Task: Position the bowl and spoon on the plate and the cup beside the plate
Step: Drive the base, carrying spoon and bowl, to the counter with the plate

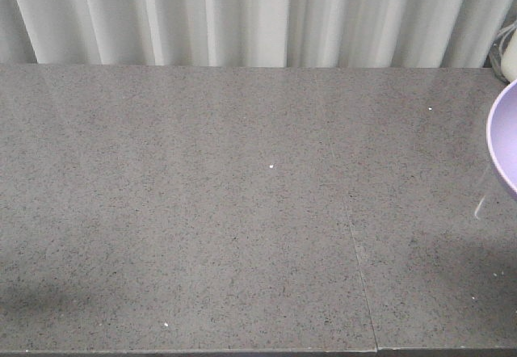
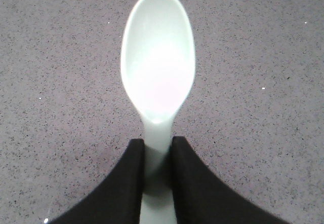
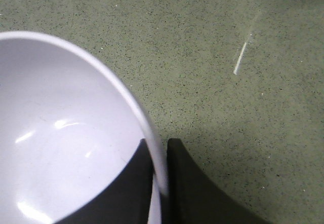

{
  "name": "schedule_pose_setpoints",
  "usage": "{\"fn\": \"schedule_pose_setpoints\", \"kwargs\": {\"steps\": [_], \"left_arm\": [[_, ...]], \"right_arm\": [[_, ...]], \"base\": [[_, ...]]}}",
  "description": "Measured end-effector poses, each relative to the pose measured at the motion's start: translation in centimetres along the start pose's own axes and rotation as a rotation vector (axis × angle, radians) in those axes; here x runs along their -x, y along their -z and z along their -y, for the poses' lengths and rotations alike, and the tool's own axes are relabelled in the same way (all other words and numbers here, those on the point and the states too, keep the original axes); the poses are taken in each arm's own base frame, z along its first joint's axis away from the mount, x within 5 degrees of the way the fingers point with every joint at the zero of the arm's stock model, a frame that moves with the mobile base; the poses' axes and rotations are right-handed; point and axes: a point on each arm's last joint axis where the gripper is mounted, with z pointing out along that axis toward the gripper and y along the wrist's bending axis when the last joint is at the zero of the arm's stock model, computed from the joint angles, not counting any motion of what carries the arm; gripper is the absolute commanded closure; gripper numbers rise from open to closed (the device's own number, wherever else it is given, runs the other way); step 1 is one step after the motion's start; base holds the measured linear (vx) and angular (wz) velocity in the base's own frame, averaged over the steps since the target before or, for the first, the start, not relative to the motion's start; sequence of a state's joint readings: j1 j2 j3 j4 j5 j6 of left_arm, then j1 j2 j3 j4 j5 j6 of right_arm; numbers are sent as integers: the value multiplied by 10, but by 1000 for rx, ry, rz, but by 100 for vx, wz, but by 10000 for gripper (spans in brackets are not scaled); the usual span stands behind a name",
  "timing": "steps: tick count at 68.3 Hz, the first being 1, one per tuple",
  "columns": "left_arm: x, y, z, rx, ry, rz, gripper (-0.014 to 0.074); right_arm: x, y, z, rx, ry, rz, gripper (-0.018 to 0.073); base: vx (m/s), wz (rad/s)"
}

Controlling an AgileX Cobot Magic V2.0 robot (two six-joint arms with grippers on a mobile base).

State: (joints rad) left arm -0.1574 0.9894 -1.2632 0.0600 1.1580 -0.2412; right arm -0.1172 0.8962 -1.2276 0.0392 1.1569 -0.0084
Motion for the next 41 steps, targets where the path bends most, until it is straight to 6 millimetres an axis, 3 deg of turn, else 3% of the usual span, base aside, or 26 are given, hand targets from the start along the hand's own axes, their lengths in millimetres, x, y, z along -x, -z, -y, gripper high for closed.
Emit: {"fn": "schedule_pose_setpoints", "kwargs": {"steps": [41], "left_arm": [[0,0,0,1,0,0,603]], "right_arm": [[0,0,0,0,0,0,565]], "base": [[-3,-15]]}}
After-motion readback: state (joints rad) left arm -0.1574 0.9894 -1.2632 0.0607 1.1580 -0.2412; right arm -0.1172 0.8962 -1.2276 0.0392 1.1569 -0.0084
